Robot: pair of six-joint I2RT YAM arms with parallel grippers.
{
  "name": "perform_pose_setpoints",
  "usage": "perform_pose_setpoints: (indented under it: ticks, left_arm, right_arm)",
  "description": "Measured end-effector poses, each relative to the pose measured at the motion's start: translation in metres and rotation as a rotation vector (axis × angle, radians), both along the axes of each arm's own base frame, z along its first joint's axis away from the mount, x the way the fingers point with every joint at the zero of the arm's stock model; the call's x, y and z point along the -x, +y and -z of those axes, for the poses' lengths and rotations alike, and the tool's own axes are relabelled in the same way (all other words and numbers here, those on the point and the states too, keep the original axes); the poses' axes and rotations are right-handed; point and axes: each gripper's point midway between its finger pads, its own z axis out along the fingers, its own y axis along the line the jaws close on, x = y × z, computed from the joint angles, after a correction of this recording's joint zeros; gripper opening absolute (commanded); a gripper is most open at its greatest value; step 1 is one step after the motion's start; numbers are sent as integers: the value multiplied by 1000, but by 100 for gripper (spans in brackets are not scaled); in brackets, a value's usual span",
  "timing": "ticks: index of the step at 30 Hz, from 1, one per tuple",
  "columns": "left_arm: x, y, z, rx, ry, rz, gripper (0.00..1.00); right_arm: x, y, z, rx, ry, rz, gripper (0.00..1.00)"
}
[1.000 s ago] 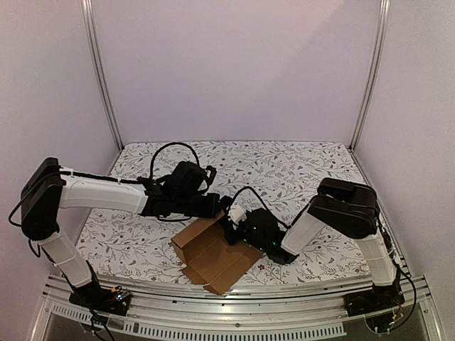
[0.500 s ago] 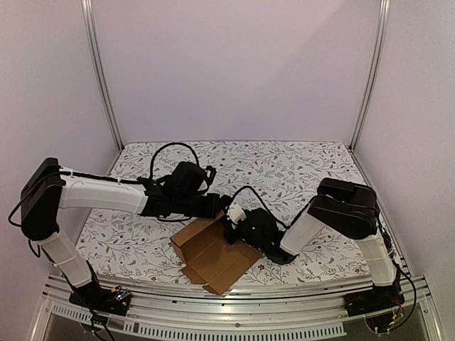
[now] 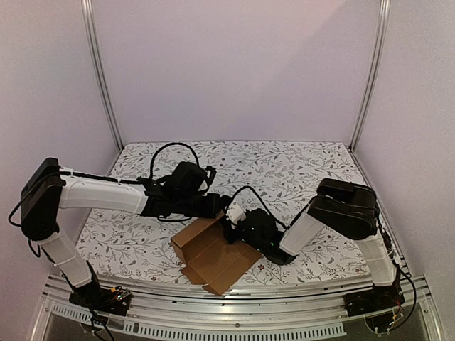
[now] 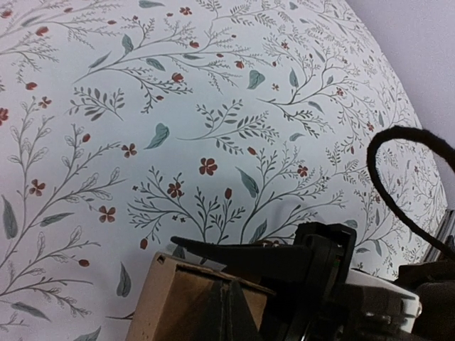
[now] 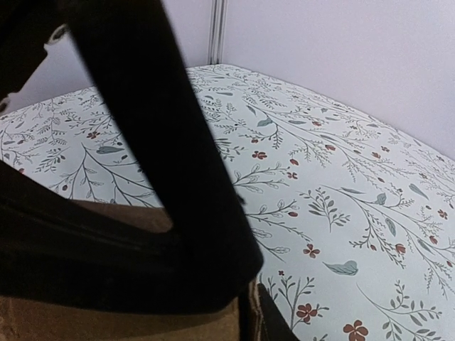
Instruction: Fold the paper box
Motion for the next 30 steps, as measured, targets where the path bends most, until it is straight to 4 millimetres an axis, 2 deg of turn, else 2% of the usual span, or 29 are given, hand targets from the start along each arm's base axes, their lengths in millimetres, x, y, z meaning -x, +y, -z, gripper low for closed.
perform_pose_setpoints:
  ticks: [6,12,16,23,27,30]
  left_arm:
    - [1,-1,0,2,2,0,0]
    - [3,-3,0,10,5,0,0]
    - [4,-4,0,13,6,1,0]
    - [3,-5,0,19,4,2,0]
    - [3,-6,0,20,3,2,0]
    - [3,-6,0,21,4,2,0]
  right_arm:
    - [-1,-7,1,4,-7,23,33]
    - [7,-26,3,30,5,36,44]
    - [14,-37,-15,16,-2,35,49]
    - [32,-53,-46,-4,19,-13,52]
    - [41,-69,-58,-7,77,-2,57]
    - [45,-81,-67,-10,142,14,67]
